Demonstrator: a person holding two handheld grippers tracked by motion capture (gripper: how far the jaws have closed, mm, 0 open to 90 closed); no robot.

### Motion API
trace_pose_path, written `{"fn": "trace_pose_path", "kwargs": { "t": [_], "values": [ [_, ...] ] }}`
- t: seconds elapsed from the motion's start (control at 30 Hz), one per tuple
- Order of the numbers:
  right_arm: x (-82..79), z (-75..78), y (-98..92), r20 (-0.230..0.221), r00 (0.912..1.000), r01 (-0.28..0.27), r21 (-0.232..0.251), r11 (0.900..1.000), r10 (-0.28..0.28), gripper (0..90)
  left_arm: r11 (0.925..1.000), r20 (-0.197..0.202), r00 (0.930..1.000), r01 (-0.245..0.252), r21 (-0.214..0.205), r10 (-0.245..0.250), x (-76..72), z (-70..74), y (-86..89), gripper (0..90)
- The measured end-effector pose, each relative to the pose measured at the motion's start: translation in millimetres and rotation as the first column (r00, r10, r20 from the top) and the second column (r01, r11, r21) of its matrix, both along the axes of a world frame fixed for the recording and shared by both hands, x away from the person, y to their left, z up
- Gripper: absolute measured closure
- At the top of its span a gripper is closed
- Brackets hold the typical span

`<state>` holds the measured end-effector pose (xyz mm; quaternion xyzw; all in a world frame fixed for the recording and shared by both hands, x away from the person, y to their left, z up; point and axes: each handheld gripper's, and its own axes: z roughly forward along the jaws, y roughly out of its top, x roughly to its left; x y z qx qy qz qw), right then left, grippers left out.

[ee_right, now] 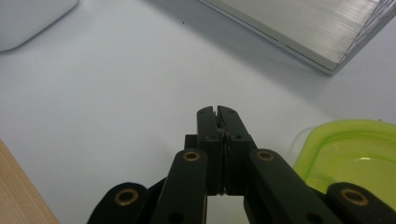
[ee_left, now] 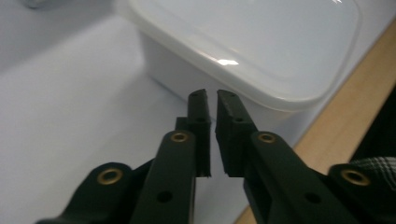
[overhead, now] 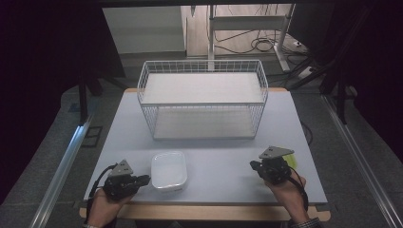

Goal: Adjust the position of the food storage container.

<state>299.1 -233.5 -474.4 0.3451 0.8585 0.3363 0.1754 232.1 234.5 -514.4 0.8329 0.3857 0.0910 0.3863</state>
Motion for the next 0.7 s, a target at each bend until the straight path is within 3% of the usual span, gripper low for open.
{"fn": "trace_pose_path", "kwargs": {
  "t": [0.1,0.27,0.4,0.5,0.7],
  "values": [
    [-1.7,1.0,1.7,0.000,1.0000,0.003,0.025,0.9997,-0.003,88.1,0.9990,-0.011,0.9995,0.031,0.033,-0.030,-0.9,-0.9,-7.5,89.5],
    [-2.6,1.1,4.6,-0.004,1.0000,-0.003,0.043,0.9991,0.004,87.4,0.9979,-0.030,0.9975,0.064,0.007,-0.064,0.1,-2.6,-19.5,89.7],
    [-3.5,1.1,6.9,-0.011,0.9999,-0.010,0.048,0.9988,0.010,87.5,0.9946,-0.030,0.9941,0.104,0.000,-0.104,2.4,-2.6,-36.4,89.7],
    [-4.1,1.3,8.9,-0.015,0.9998,-0.012,0.060,0.9981,0.013,87.6,0.9909,-0.033,0.9906,0.131,-0.029,-0.132,5.3,-4.0,-50.3,89.6],
    [-4.5,1.1,12.0,-0.024,0.9996,-0.011,0.070,0.9975,0.013,88.5,0.9834,-0.017,0.9834,0.180,-0.024,-0.181,9.5,-4.2,-77.0,89.1]
  ]
}}
